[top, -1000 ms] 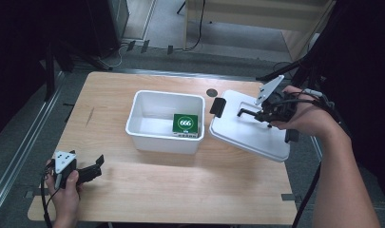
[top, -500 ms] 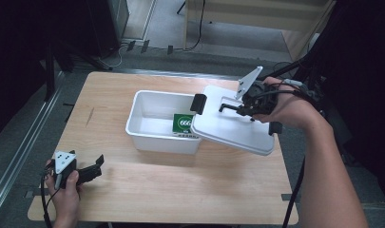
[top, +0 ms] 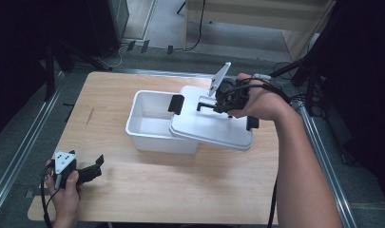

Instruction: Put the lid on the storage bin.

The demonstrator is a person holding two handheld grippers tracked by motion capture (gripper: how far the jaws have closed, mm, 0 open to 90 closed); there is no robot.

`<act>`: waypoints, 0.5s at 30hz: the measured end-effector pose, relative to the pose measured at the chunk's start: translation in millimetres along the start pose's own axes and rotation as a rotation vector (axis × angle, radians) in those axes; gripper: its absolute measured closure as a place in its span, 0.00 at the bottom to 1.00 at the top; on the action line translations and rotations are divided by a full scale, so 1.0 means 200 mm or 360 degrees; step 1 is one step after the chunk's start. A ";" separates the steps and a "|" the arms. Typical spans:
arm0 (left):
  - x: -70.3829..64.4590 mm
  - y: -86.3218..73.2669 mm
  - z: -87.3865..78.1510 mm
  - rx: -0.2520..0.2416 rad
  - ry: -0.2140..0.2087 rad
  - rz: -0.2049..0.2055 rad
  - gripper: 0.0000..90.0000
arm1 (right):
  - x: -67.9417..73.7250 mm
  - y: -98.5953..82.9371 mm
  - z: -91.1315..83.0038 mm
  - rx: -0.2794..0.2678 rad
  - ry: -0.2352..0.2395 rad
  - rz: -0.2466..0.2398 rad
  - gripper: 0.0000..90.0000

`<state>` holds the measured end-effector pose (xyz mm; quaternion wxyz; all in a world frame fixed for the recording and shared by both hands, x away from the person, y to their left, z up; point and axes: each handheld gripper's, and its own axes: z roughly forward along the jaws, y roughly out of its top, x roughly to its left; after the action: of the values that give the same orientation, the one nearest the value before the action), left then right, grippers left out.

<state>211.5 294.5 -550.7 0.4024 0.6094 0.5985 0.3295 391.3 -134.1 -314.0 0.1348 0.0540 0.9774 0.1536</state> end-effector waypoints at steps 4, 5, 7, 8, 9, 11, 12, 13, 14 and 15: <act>0.00 0.00 0.00 -0.0005 -0.0002 -0.0007 0.00 | 0.00 0.06 0.03 -0.0017 0.0014 -0.0013 0.95; 0.00 0.00 0.00 -0.0005 -0.0004 -0.0012 0.00 | 0.00 0.07 0.04 -0.0020 0.0016 -0.0013 0.95; 0.00 0.00 0.00 -0.0007 -0.0005 -0.0015 0.00 | 0.00 0.10 0.05 -0.0026 0.0024 -0.0019 0.95; 0.01 0.00 0.00 -0.0006 -0.0006 -0.0014 0.00 | 0.00 0.11 0.06 -0.0024 0.0030 -0.0023 0.95; 0.01 0.00 0.00 -0.0006 -0.0006 -0.0014 0.00 | 0.00 0.13 0.07 -0.0018 0.0025 -0.0031 0.95; 0.00 0.00 0.00 -0.0003 -0.0006 -0.0015 0.00 | 0.00 0.16 0.08 -0.0017 0.0020 -0.0046 0.95; 0.00 0.00 0.00 -0.0003 -0.0006 -0.0016 0.00 | 0.00 0.17 0.09 -0.0024 0.0030 -0.0046 0.95; 0.00 0.00 0.00 -0.0003 -0.0006 -0.0016 0.00 | 0.01 0.18 0.10 -0.0029 0.0035 -0.0048 0.95; 0.01 0.00 0.00 -0.0005 -0.0006 -0.0018 0.00 | 0.01 0.20 0.10 -0.0035 0.0035 -0.0060 0.95; 0.01 0.00 0.00 -0.0005 -0.0006 -0.0018 0.00 | 0.01 0.21 0.11 -0.0033 0.0038 -0.0057 0.95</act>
<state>211.3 295.6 -550.6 0.4065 0.6059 0.6006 0.3270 398.1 -88.3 -320.7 0.1264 0.0334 0.9781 0.1619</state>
